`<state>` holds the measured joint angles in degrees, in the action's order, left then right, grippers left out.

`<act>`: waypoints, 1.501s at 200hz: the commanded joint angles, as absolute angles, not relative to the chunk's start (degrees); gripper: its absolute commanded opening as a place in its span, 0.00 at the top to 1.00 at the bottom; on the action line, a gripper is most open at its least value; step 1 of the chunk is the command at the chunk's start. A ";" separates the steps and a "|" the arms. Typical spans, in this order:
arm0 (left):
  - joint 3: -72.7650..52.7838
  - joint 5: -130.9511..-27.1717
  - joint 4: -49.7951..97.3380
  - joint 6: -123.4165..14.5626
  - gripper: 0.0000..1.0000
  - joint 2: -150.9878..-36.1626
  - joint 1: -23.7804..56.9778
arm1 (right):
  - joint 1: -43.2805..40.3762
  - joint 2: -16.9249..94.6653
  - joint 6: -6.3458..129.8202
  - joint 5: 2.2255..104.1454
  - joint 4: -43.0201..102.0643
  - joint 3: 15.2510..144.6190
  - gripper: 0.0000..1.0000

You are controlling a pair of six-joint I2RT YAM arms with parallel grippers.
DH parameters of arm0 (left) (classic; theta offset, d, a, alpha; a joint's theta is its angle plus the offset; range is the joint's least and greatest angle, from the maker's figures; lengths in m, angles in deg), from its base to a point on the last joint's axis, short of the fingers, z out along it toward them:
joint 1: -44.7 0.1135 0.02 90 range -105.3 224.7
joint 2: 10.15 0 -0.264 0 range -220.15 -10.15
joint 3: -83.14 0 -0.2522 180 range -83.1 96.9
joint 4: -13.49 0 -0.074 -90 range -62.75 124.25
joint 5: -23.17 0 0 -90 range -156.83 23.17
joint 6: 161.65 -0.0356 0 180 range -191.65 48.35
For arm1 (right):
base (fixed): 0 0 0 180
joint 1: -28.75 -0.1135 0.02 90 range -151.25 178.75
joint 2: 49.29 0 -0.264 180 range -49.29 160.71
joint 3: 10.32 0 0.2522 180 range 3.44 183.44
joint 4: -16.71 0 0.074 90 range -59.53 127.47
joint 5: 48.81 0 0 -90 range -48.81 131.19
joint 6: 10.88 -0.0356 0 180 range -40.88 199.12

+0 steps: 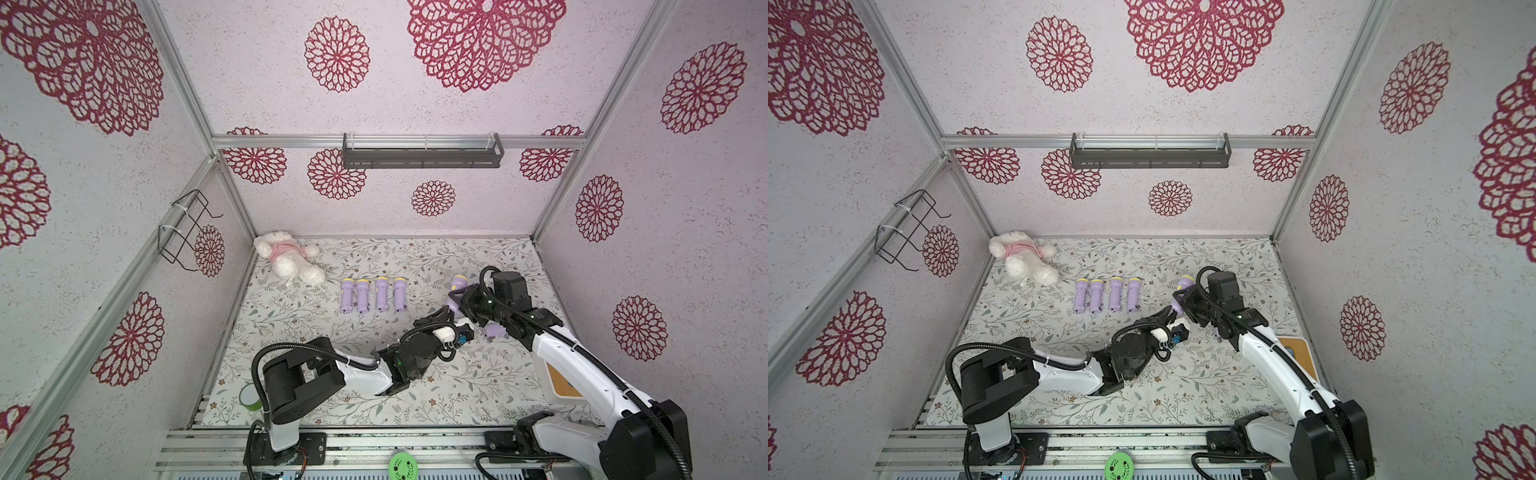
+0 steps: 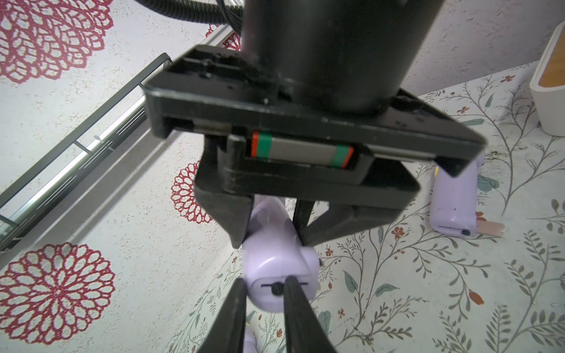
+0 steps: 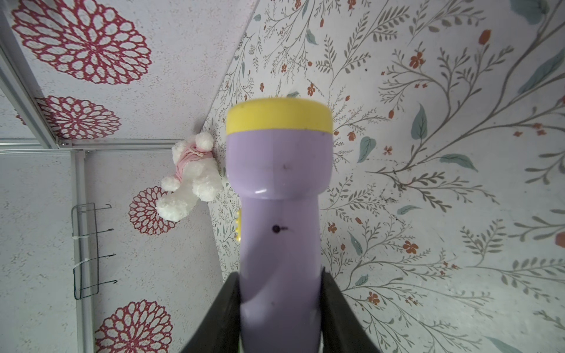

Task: Close the plug at the bottom of the flashlight
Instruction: Close the plug of the flashlight.

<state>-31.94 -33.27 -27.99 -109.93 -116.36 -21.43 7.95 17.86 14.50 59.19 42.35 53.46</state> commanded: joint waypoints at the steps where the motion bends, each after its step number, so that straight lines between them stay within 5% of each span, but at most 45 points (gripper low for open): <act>1: -32.64 -32.47 -30.79 -112.16 0.76 -117.99 -21.57 | 6.87 15.74 12.96 63.79 40.34 53.39 1.00; 208: -33.48 -31.33 -33.01 -112.43 0.83 -116.86 -21.09 | 6.87 15.47 12.76 63.77 39.70 52.49 1.00; 300: -34.01 -30.28 -36.50 -113.87 0.73 -116.90 -20.61 | 6.93 16.08 13.10 63.44 39.73 52.75 1.00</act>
<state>-33.43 -31.33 -32.69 -112.44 -116.58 -21.39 7.91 17.71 13.47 60.50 40.54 52.48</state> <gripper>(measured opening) 0.258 0.380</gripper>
